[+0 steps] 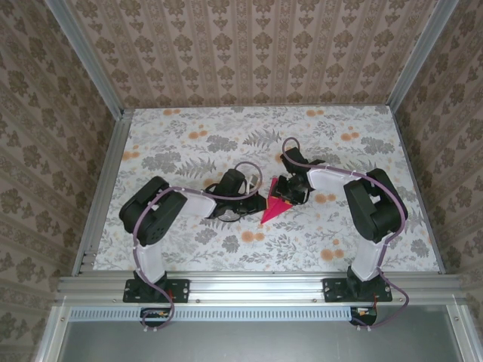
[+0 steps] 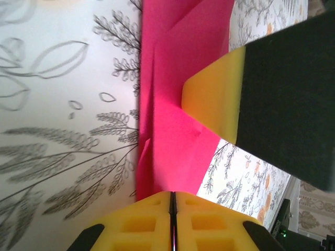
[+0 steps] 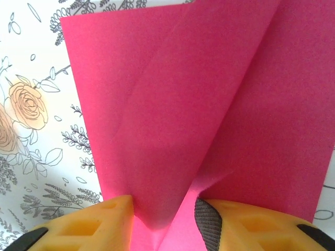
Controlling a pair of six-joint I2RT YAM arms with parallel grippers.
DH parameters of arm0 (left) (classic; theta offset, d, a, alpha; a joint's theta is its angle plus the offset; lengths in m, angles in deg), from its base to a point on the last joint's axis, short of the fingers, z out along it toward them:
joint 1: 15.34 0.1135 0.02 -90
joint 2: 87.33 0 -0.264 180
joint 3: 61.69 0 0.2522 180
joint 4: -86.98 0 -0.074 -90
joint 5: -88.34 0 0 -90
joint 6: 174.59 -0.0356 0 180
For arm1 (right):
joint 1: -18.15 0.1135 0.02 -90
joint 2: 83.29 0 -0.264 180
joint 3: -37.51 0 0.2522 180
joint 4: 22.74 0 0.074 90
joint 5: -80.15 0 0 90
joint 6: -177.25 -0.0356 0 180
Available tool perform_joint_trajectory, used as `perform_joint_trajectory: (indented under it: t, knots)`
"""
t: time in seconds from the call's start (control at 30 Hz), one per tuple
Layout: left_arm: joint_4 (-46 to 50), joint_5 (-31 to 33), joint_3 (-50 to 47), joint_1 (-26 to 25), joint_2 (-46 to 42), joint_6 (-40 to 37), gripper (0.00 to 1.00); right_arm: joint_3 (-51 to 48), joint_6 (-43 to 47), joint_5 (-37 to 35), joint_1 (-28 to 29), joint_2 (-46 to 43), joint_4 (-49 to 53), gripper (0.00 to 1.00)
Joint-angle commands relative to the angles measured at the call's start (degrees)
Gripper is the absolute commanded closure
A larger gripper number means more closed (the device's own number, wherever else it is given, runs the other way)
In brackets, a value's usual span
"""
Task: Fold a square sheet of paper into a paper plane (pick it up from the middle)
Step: Fourth fold the wing at the center of the table.
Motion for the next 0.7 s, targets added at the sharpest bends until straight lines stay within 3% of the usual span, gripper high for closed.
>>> perform_joint_trajectory:
  t: [0.0,0.67]
  knots:
    - [-2.4,2.7,-2.5,1.3,-4.6,1.0,0.88,-3.7,-0.1,-9.0,0.1,7.6,8.4,0.58]
    - [-5.3,-2.4,0.0,-0.3,-2.1,0.6,0.84,-2.7,0.3,-8.6,0.7,9.9,8.9,0.51]
